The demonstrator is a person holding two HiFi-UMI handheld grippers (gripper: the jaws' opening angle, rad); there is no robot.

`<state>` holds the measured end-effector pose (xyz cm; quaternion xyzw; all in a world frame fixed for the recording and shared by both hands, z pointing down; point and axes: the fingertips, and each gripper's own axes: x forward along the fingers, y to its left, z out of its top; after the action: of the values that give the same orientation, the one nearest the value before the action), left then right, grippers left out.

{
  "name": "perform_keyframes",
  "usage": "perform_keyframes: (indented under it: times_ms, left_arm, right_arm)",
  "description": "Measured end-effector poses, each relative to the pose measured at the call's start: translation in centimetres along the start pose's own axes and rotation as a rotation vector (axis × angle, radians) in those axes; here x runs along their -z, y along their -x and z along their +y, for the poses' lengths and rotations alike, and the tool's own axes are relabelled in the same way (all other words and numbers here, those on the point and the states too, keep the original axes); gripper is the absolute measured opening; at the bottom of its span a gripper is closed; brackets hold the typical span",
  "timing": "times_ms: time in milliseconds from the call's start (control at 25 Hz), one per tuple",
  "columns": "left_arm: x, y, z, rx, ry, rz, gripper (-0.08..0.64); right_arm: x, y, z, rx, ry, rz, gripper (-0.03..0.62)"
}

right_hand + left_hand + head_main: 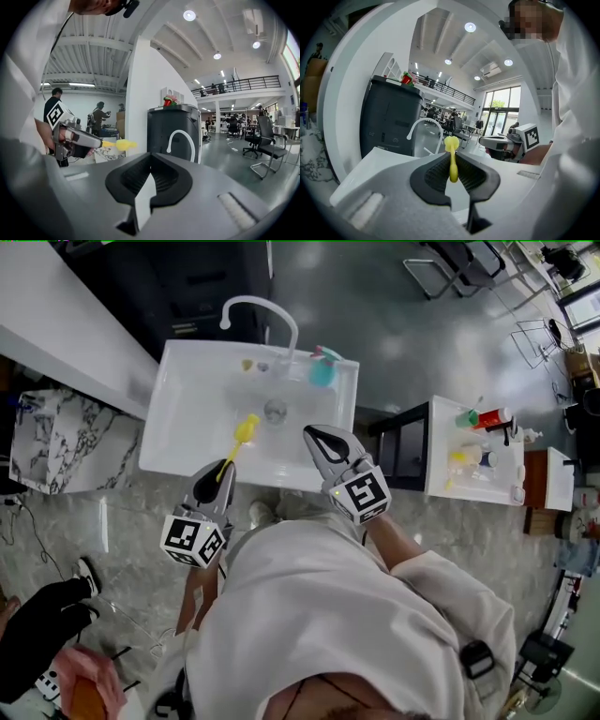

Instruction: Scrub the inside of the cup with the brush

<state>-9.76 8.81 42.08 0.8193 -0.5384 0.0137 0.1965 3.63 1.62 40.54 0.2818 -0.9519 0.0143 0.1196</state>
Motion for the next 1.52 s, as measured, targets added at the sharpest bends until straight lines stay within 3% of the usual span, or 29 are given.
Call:
perform_keyframes:
  times_ms: [480,1280,1520]
  left_arm:
    - [-0.8,-3.3,0.9,-0.084,-0.002,-0.011,0.041]
    - [-1.2,-4.4,5.1,-0.045,0.007,0.047,0.041]
    - [-1.3,-4.8,6.0,-0.043,0.010,0.052,0.041]
  right_arm:
    - [2.5,-3.1,-3.5,-0.089,-0.018,0.023,0.002]
    - [5.5,-6.6,-3.8,-0.063,-0.037,0.118,0.009]
    - [6.4,-7.6,-3.7,-0.088,-0.015,0.168,0.084]
